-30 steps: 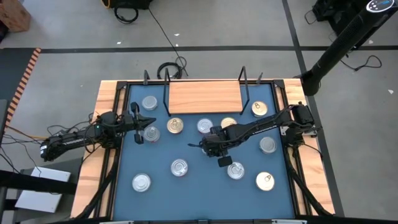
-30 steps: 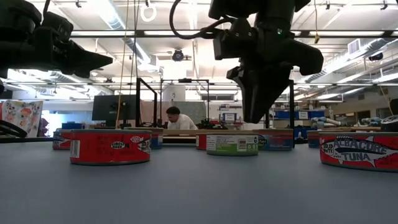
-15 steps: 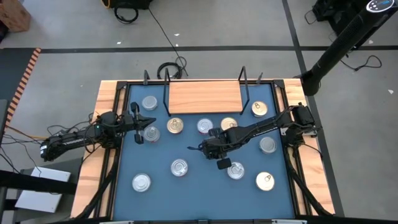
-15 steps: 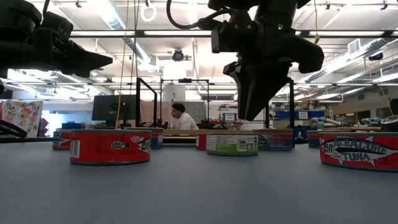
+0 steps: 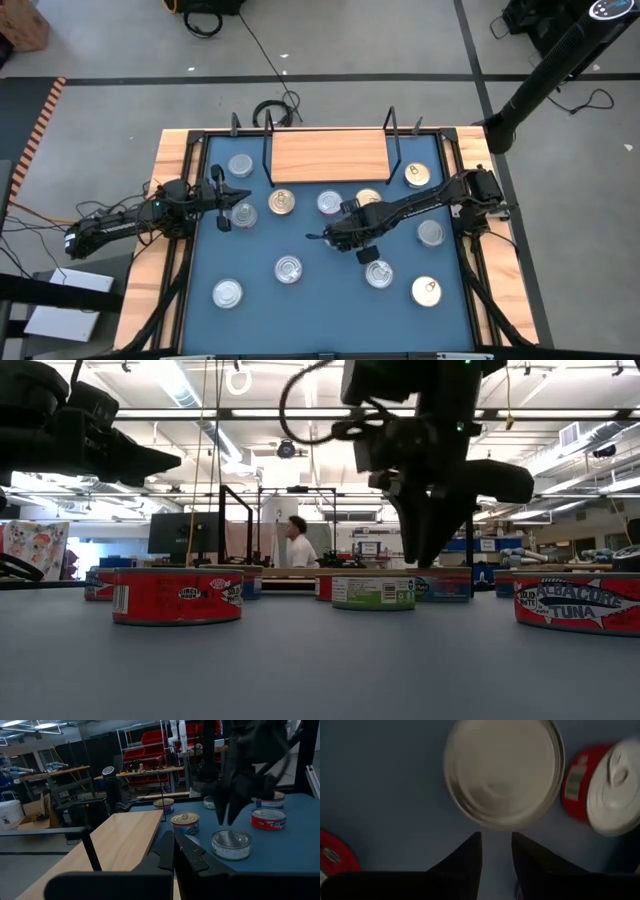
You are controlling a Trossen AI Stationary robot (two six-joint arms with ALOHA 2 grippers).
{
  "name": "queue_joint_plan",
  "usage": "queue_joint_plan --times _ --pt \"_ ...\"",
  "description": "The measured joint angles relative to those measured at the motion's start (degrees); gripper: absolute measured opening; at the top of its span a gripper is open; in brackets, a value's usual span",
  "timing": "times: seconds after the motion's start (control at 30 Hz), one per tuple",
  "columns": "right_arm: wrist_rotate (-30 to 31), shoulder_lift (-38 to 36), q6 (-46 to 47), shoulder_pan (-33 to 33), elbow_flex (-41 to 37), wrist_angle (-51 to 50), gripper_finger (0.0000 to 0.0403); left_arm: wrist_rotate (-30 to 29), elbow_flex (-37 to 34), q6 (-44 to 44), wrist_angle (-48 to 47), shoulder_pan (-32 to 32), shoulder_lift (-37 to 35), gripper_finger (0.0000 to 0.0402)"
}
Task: Stack canned seafood by type on shelf
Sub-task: Put the green tuna can on the shelf
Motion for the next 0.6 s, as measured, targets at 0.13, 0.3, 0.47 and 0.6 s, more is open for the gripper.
queue_joint_plan --times 0.13,0.3,0.47,0.6 --pt "-2.9 0.2 2.7 -2.2 0.0 0.5 0.0097 0.0 0.0 0.0 0.0 0.0 0.0 0.0005" --pt "-7.1 0.2 5.5 -4.3 0.0 0.9 0.0058 0.0 0.0 0.0 -0.3 0.0 0.0 0.0005" --pt "-11.7 0.2 6.4 -4.8 -1.3 2.4 0.0022 0.0 0.0 0.0 -0.9 0.0 0.0 0.0005" --pt "-17.4 0.1 5.7 -4.0 -2.0 5.4 0.0007 0.0 0.0 -0.1 -0.9 0.0 0.0 0.0005"
